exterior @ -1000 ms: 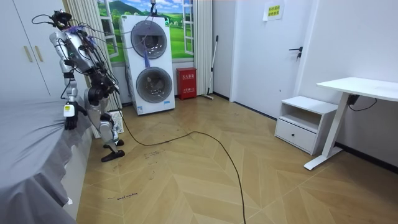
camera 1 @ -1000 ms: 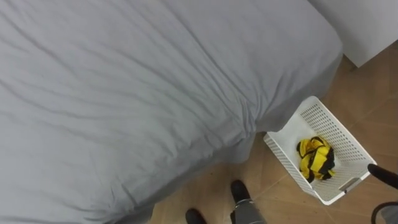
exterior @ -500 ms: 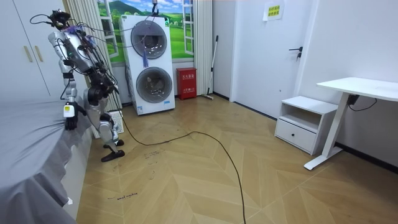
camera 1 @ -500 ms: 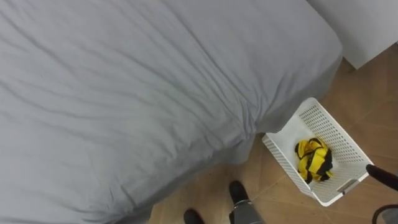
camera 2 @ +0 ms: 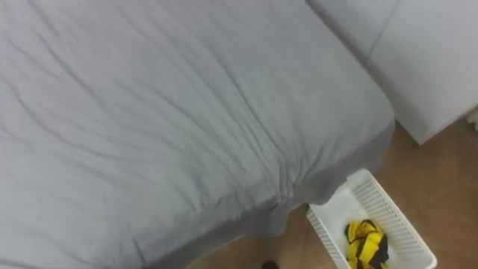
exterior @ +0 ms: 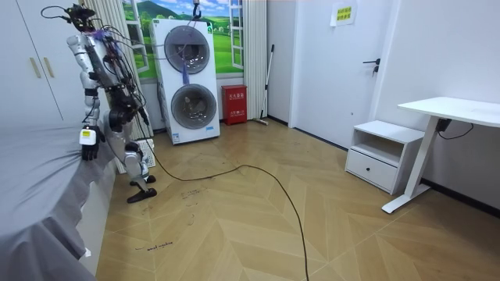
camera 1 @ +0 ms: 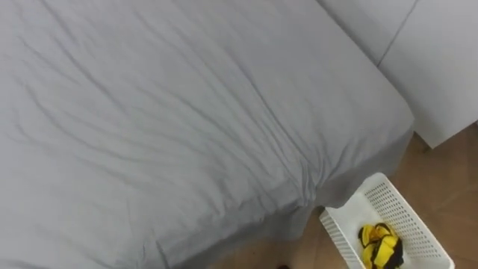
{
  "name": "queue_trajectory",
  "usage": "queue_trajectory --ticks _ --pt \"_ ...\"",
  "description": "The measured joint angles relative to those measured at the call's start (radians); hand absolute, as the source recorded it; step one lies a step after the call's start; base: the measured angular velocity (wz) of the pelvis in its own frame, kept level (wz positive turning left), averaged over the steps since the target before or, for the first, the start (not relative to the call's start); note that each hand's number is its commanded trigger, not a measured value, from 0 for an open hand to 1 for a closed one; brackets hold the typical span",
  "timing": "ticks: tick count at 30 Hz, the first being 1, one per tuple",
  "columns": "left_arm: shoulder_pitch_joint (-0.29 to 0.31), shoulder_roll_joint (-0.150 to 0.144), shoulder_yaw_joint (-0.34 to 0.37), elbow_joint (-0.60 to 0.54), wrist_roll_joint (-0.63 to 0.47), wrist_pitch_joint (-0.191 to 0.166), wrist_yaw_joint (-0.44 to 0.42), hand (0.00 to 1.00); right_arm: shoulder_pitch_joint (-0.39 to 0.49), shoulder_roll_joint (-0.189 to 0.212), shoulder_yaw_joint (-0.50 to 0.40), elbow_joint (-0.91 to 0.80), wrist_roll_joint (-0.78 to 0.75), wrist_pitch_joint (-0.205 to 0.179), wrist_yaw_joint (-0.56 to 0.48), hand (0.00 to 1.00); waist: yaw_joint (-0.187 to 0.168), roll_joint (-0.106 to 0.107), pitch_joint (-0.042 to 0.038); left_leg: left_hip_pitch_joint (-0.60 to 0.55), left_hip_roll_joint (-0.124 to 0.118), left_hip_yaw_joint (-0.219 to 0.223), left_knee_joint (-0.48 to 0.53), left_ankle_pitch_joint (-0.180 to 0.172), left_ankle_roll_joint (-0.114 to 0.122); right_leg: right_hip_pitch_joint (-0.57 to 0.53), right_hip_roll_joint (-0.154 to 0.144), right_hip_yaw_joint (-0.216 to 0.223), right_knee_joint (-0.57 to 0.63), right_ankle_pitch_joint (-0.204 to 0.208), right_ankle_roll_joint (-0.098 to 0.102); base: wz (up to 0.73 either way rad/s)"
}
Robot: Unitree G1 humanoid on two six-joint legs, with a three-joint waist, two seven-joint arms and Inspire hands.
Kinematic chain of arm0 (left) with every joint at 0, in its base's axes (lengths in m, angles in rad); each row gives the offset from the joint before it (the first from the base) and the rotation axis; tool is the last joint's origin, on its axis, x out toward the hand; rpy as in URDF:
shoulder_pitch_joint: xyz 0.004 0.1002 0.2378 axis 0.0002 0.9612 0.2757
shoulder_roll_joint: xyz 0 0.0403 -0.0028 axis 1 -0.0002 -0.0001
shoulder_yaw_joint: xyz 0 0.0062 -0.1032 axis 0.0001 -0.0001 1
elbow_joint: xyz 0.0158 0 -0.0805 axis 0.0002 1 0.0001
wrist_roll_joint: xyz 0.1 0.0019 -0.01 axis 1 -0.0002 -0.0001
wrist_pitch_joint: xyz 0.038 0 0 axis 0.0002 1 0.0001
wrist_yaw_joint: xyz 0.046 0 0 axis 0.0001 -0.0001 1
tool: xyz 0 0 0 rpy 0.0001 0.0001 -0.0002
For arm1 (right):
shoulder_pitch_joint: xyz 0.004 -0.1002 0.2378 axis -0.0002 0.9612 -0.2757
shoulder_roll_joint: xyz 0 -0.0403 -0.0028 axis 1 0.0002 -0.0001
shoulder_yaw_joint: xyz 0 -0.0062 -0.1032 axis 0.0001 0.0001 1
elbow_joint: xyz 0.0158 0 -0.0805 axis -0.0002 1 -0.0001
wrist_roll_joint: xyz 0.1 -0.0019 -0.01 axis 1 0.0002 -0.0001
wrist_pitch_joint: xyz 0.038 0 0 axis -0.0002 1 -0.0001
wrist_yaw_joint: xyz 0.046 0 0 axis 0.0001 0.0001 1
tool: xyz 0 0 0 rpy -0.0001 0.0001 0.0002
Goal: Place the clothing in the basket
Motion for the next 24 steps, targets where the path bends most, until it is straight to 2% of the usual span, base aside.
queue_trajectory --ticks 2,5,8,12,16,20,24 --pt "0.016 -0.001 0.032 0.001 0.021 -0.004 0.0 0.0 0.029 0.034 0.001 0.001 0.019 0.004 0.039 0.0 0.003 -0.026 -0.0074 0.05 0.001 -0.027 -0.013 0.0 -0.003 0.074 -0.002 -0.033 -0.04 0.0 0.0 0.38" --pt "0.027 -0.018 0.094 0.001 0.052 -0.004 0.012 0.0 0.051 0.074 0.001 0.005 0.03 0.02 0.084 0.0 0.006 -0.056 -0.0092 0.098 0.002 -0.064 -0.018 -0.004 -0.008 0.154 -0.001 -0.063 -0.087 -0.002 0.0 0.33" --pt "0.048 -0.035 0.117 0.001 0.082 -0.004 0.03 0.0 0.071 0.103 0.002 0.004 0.014 0.032 0.109 0.0 0.007 -0.061 -0.0096 0.139 0.001 -0.084 -0.018 -0.008 -0.011 0.23 0.0 -0.081 -0.13 0.003 0.001 0.21" --pt "0.05 -0.046 0.143 0.002 0.142 -0.004 0.034 0.0 0.065 0.117 0.019 0.001 -0.041 0.043 0.14 0.0 0.012 -0.059 -0.0078 0.149 -0.001 -0.111 -0.018 -0.014 -0.011 0.261 -0.001 -0.101 -0.151 0.003 0.002 0.21" --pt "0.044 -0.057 0.154 0.003 0.185 -0.005 0.034 0.0 0.047 0.115 0.083 0.011 -0.145 0.046 0.174 0.0 0.047 -0.05 -0.0015 0.174 -0.001 -0.133 -0.02 -0.018 -0.015 0.296 0.001 -0.118 -0.152 0.001 -0.002 0.18" --pt "0.031 -0.069 0.174 0.003 0.241 -0.011 0.034 0.0 0.005 0.116 0.123 0.007 -0.21 0.06 0.205 0.0 0.084 -0.048 0.0002 0.181 -0.003 -0.164 -0.017 -0.019 -0.016 0.321 0.0 -0.146 -0.168 -0.002 -0.004 0.2" --pt "0.032 -0.071 0.177 -0.019 0.284 -0.014 0.034 0.0 -0.025 0.116 0.201 0.005 -0.214 0.06 0.206 0.0 0.105 -0.058 0.0016 0.192 -0.007 -0.184 -0.015 -0.019 -0.017 0.344 -0.004 -0.174 -0.169 -0.011 -0.004 0.23"
